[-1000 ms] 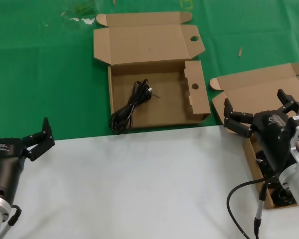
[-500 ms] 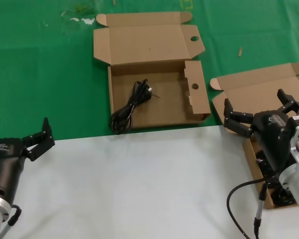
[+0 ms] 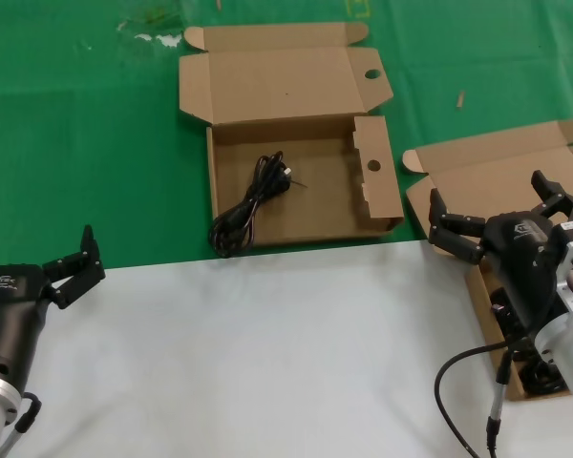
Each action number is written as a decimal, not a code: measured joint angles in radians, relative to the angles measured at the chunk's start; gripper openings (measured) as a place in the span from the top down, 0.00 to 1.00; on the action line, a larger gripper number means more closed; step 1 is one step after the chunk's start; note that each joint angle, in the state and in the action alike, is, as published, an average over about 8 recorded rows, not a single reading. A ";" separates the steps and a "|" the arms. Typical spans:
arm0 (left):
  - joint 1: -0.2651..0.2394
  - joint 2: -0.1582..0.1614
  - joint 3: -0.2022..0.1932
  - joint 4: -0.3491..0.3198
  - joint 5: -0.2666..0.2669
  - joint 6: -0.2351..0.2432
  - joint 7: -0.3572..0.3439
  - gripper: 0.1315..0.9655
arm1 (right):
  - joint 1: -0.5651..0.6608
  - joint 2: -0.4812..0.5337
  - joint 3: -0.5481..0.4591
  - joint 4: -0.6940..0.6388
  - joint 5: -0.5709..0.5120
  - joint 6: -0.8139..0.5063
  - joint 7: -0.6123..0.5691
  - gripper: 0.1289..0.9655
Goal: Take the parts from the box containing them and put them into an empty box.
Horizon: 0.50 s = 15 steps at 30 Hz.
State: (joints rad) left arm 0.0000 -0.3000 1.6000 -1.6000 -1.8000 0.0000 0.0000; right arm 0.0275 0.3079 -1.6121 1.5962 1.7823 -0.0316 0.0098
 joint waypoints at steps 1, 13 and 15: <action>0.000 0.000 0.000 0.000 0.000 0.000 0.000 0.00 | 0.000 0.000 0.000 0.000 0.000 0.000 0.000 0.00; 0.000 0.000 0.000 0.000 0.000 0.000 0.000 0.00 | 0.000 0.000 0.000 0.000 0.000 0.000 0.000 0.00; 0.000 0.000 0.000 0.000 0.000 0.000 0.000 0.00 | 0.000 0.000 0.000 0.000 0.000 0.000 0.000 0.00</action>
State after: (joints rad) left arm 0.0000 -0.3000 1.6000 -1.6000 -1.8000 0.0000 0.0000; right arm 0.0275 0.3079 -1.6121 1.5962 1.7823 -0.0316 0.0098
